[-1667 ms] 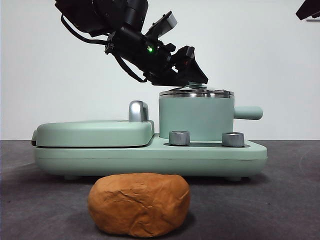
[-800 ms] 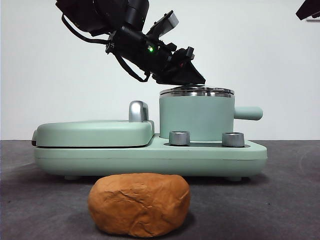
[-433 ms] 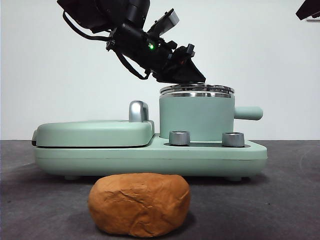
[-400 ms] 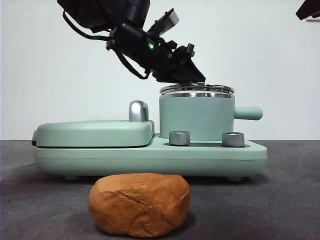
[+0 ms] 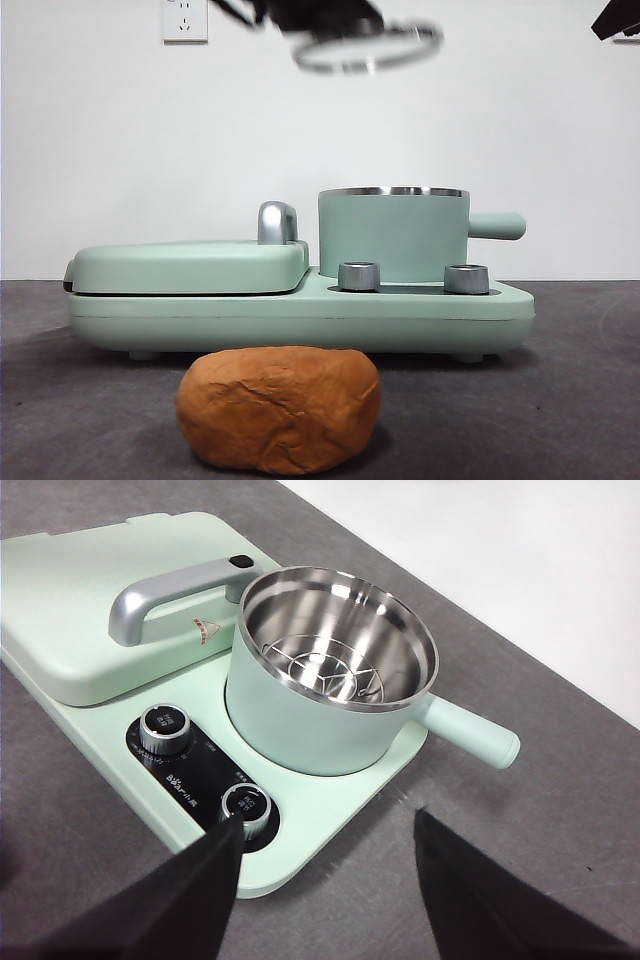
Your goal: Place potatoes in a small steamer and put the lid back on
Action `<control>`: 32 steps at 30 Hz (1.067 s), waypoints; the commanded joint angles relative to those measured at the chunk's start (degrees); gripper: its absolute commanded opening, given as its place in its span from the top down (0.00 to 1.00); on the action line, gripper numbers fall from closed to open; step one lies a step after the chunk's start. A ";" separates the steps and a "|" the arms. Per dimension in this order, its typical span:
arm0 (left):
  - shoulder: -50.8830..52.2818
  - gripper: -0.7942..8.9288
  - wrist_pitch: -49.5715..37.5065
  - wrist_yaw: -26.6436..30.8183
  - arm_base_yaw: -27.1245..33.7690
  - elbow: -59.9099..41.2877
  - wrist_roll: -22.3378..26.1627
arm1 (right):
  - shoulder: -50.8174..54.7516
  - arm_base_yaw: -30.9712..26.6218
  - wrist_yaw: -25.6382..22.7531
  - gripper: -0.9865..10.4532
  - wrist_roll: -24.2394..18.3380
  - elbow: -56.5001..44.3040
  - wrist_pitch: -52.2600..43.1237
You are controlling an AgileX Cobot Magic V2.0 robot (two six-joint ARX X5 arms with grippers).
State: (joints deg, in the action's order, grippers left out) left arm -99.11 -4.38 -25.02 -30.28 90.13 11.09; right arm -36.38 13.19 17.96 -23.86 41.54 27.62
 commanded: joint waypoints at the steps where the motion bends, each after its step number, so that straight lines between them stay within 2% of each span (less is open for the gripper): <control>1: 3.43 0.90 3.30 -0.24 0.55 1.88 -1.60 | -0.24 0.28 0.00 0.68 -0.37 0.98 -0.57; 9: 14.71 0.90 14.75 0.17 2.99 1.86 -0.85 | -0.22 0.31 0.02 0.68 -0.37 0.98 -0.59; 16: 24.06 0.90 25.64 3.37 3.65 1.05 3.04 | -0.22 0.31 0.02 0.68 -0.37 0.98 -0.61; 23: 34.40 0.90 31.21 7.17 3.65 -5.14 3.17 | -0.22 0.31 0.04 0.68 -0.37 0.98 -1.03; 32: 50.75 0.90 31.85 11.98 3.69 -21.42 -2.78 | -0.22 0.61 0.11 0.68 -0.37 0.98 -0.98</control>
State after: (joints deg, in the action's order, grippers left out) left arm -49.67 29.39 -13.32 -26.37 68.49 10.52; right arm -36.38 13.47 17.96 -23.86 41.54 27.20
